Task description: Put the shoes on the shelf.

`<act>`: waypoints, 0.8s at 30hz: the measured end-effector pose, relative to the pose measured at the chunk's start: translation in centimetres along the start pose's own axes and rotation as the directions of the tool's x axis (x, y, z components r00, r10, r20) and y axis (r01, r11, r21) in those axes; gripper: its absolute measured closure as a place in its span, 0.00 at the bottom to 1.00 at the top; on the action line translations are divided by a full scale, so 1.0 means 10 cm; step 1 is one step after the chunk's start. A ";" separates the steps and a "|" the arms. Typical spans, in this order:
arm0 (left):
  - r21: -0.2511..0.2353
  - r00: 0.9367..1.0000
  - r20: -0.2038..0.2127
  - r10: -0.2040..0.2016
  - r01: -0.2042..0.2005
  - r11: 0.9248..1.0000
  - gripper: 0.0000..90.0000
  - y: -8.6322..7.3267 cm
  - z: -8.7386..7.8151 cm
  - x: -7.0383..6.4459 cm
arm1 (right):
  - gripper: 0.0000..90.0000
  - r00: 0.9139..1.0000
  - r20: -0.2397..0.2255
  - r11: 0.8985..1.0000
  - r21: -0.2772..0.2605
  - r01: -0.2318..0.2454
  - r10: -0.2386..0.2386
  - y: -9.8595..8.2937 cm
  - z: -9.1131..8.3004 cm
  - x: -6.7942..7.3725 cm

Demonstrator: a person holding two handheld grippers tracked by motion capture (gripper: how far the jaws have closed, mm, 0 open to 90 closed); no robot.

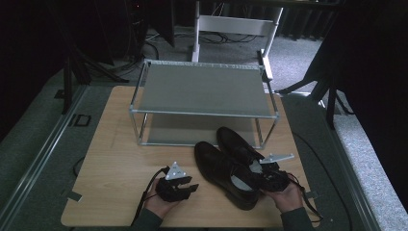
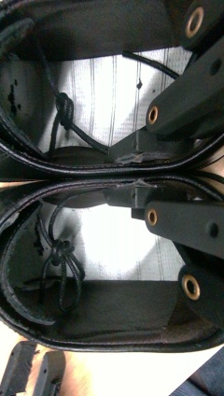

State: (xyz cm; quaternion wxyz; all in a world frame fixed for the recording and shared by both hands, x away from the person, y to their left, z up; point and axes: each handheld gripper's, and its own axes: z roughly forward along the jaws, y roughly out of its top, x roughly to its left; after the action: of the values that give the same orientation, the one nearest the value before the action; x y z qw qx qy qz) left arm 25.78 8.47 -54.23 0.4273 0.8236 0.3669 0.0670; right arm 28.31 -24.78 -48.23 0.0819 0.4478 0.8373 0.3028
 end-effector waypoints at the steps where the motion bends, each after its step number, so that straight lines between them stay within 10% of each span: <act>1: -0.001 1.000 -0.002 0.000 0.000 1.000 0.65 0.00 0.00 0.00 | 0.90 1.000 0.003 1.000 -0.008 -0.004 0.004 0.01 -0.01 0.02; 24: -0.009 1.000 -0.010 -0.011 0.011 1.000 0.65 -0.02 -0.02 0.03 | 0.90 0.994 0.047 0.991 -0.085 -0.099 0.104 0.34 0.03 0.03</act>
State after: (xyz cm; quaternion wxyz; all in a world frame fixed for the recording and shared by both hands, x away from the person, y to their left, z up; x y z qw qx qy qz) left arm 25.82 8.89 -54.30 0.4293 0.8194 0.3732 0.0704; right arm 30.63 -23.03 -46.49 0.1063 0.4936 0.7978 0.3294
